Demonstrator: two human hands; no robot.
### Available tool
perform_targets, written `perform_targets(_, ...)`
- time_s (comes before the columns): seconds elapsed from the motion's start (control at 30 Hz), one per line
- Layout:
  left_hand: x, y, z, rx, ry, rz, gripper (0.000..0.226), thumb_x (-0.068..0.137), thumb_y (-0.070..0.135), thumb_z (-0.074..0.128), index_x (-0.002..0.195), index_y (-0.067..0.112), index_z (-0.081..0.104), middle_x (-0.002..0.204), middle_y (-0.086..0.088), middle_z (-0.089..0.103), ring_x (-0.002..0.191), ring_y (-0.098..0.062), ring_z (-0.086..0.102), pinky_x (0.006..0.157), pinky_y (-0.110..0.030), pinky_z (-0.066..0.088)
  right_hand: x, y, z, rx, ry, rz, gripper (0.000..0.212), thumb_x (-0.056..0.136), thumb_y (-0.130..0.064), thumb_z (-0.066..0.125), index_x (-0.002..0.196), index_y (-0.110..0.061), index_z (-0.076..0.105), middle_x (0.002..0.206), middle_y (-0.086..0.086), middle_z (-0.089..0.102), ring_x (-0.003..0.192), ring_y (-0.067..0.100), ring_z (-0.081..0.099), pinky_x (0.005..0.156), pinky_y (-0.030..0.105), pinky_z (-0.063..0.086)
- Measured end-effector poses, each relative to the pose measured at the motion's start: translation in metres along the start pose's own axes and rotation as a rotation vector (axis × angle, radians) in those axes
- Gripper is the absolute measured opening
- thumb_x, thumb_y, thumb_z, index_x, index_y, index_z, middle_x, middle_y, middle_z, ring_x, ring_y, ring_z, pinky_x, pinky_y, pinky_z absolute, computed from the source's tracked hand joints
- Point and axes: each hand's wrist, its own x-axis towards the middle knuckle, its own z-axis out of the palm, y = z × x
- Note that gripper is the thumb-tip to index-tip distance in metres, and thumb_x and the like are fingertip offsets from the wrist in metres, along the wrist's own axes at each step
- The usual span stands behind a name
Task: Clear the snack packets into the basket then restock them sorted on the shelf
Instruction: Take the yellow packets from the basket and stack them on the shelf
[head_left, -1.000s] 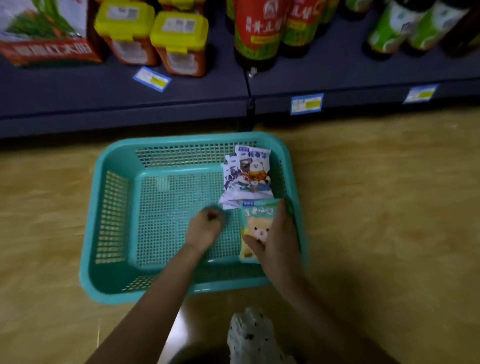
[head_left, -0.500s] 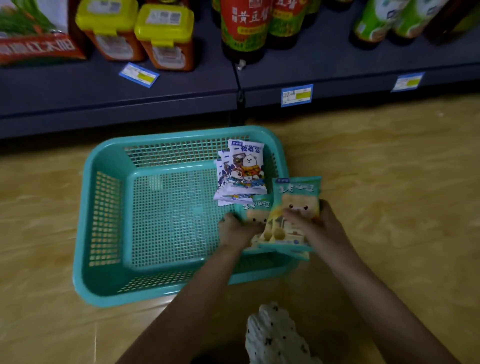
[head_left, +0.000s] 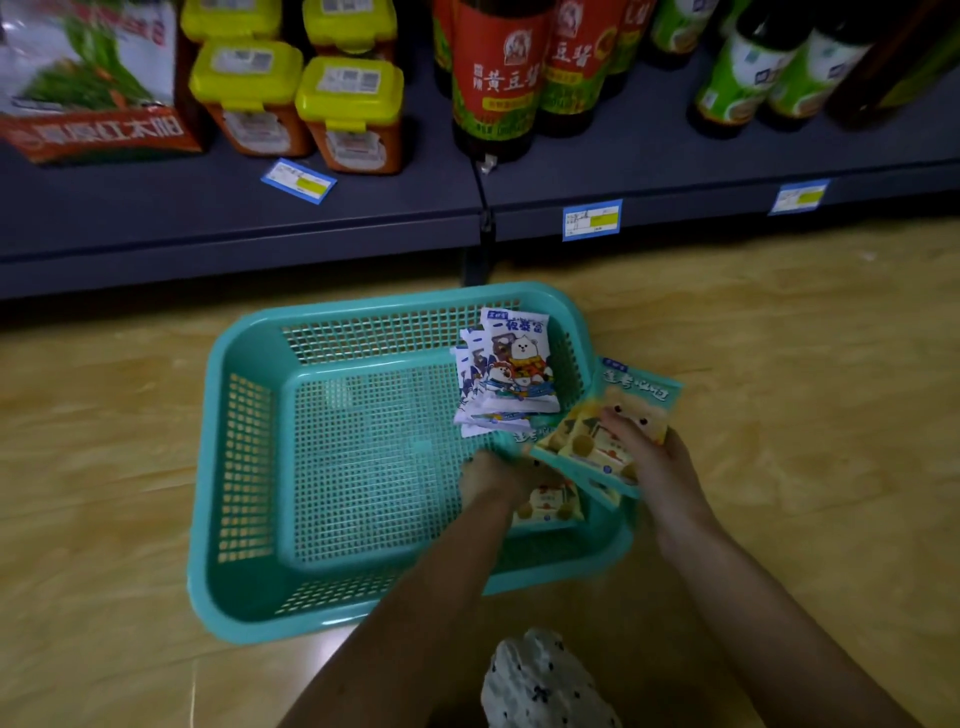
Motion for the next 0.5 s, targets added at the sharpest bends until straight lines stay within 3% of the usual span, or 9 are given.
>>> perform_targets(0.07, -0.006, 0.001, 0.002, -0.052, 0.039, 0.022, 0.046, 0.066, 0.038, 0.078, 0.094, 0.007, 0.059, 0.096, -0.004, 0.064, 0.064, -0.011, 0.062, 0.054, -0.023, 0.054, 0.0, -0.001, 0.0, 0.005, -0.009, -0.003, 0.046, 0.08, -0.029, 0.068, 0.12, -0.012, 0.052, 0.101, 0.008, 0.067, 0.081, 0.018, 0.065, 0.061, 0.03, 0.047)
perform_targets(0.1, -0.003, -0.002, 0.005, -0.077, 0.052, 0.028, 0.044, 0.068, 0.036, 0.077, 0.095, 0.008, 0.056, 0.095, -0.004, 0.063, 0.058, -0.009, 0.057, 0.051, -0.021, 0.05, -0.001, -0.001, 0.001, 0.006, -0.011, -0.007, 0.044, 0.08, -0.027, 0.068, 0.119, -0.012, 0.052, 0.096, 0.006, 0.067, 0.077, 0.016, 0.064, 0.057, 0.028, 0.046)
perform_targets(0.23, -0.01, -0.004, -0.001, -0.298, -0.076, 0.032, 0.063, 0.065, 0.023, 0.082, 0.11, 0.006, 0.042, 0.1, -0.005, 0.059, 0.075, -0.015, 0.058, 0.072, -0.029, 0.052, -0.002, -0.001, 0.0, -0.008, -0.032, -0.007, 0.044, 0.081, -0.024, 0.068, 0.119, -0.01, 0.053, 0.089, 0.002, 0.067, 0.071, 0.013, 0.064, 0.05, 0.024, 0.045)
perform_targets(0.33, -0.016, -0.009, -0.013, -0.331, -0.269, 0.017, 0.037, 0.069, 0.016, 0.079, 0.097, 0.008, 0.056, 0.096, -0.007, 0.064, 0.082, -0.017, 0.059, 0.069, -0.024, 0.049, -0.002, -0.001, -0.002, 0.001, -0.058, 0.004, 0.044, 0.081, -0.023, 0.067, 0.119, -0.009, 0.052, 0.088, 0.004, 0.066, 0.068, 0.013, 0.063, 0.041, 0.016, 0.045)
perform_targets(0.4, -0.024, -0.011, -0.02, -0.304, -0.345, -0.005, 0.031, 0.068, 0.023, 0.078, 0.091, 0.013, 0.06, 0.091, -0.003, 0.064, 0.085, -0.015, 0.057, 0.073, -0.023, 0.046, -0.002, 0.0, -0.004, 0.011, -0.068, 0.001, 0.045, 0.081, -0.024, 0.068, 0.12, -0.01, 0.051, 0.088, 0.003, 0.066, 0.068, 0.013, 0.063, 0.044, 0.019, 0.045)
perform_targets(0.5, -0.033, -0.015, -0.036, -0.269, -0.427, -0.067, 0.051, 0.051, 0.037, 0.082, 0.094, 0.015, 0.064, 0.105, -0.009, 0.067, 0.1, -0.024, 0.061, 0.095, -0.034, 0.045, -0.002, -0.002, -0.006, 0.029, -0.084, -0.004, 0.042, 0.081, -0.022, 0.067, 0.118, -0.014, 0.048, 0.085, 0.001, 0.065, 0.067, 0.013, 0.062, 0.05, 0.024, 0.043)
